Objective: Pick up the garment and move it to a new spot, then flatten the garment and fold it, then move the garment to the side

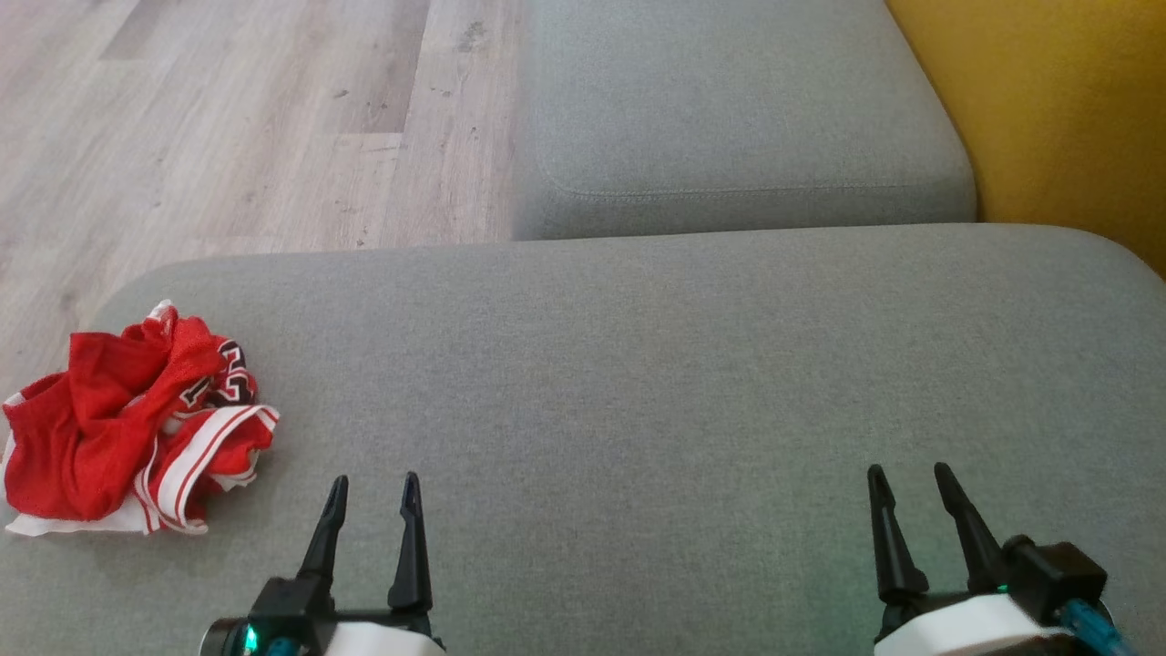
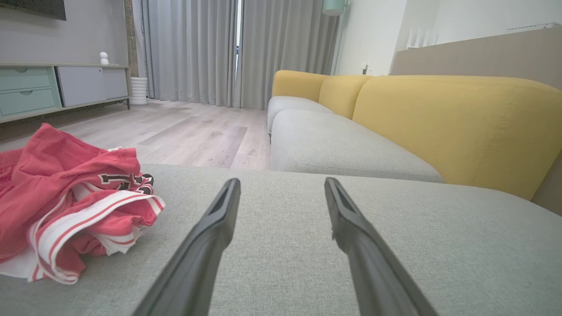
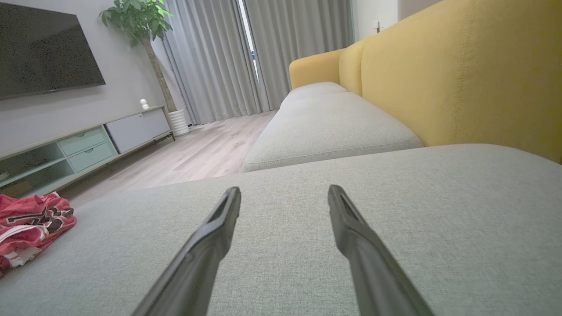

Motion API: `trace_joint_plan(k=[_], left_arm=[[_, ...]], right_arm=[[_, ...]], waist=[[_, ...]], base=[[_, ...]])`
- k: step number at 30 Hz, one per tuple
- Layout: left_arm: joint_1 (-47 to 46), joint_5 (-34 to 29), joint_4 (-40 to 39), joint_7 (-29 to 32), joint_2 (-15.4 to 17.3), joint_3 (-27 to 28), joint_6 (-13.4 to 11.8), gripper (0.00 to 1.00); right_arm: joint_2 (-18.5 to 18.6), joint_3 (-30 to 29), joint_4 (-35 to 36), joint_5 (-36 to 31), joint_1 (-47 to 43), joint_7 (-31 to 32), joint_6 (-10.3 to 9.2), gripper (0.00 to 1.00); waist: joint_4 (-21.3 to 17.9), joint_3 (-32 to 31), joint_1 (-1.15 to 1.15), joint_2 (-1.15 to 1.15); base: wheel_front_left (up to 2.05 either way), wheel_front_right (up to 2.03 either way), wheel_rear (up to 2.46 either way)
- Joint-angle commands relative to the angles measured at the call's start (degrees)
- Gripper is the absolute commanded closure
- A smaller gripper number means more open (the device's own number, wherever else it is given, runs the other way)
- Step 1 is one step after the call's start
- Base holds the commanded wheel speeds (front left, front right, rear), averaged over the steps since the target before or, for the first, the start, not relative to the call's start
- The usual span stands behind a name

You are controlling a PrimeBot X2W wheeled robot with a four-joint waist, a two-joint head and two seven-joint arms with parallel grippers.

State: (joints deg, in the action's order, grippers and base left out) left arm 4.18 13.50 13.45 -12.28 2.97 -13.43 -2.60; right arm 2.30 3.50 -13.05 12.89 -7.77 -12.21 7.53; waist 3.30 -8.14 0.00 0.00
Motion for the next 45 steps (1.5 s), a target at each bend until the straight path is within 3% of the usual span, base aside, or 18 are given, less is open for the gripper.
trace_joint_plan(k=[1, 11, 31, 38, 45], left_arm=[[-1.8, -1.6, -1.9, -1.0, -0.1, 0.9, -0.5, 0.0], [-1.1, -7.1, -1.5, -2.7, -0.1, 0.6, -1.4, 0.0], [-2.2, -6.7, 2.0, -2.7, -0.1, 1.4, -0.5, 0.0], [-3.3, -5.9, 2.8, -2.7, -0.1, 1.3, 0.5, 0.0], [-3.5, -6.5, 2.0, -2.7, -0.1, 1.7, 0.3, 0.0]], right_arm=[[0.5, 1.4, 1.7, -1.7, 1.9, -1.1, -0.04, 0.0], [0.6, 1.9, 0.8, -6.6, 1.2, -2.8, -0.04, 0.0], [0.6, 2.1, -0.7, -9.6, 1.4, -2.8, -0.04, 0.0], [0.6, 2.0, -0.3, -9.5, 1.3, -2.8, -0.04, 0.0], [0.6, 1.4, 0.3, -9.3, 2.3, -2.8, -0.04, 0.0]], waist=[[0.1, -0.1, 0.0, 0.0], [0.3, -0.9, 0.0, 0.0], [0.7, -0.6, 0.0, 0.0], [3.4, 0.6, 0.0, 0.0], [9.0, 2.9, 0.0, 0.0]], base=[[0.0, 0.0, 0.0], [0.0, 0.0, 0.0], [0.0, 0.0, 0.0], [0.0, 0.0, 0.0], [0.0, 0.0, 0.0]])
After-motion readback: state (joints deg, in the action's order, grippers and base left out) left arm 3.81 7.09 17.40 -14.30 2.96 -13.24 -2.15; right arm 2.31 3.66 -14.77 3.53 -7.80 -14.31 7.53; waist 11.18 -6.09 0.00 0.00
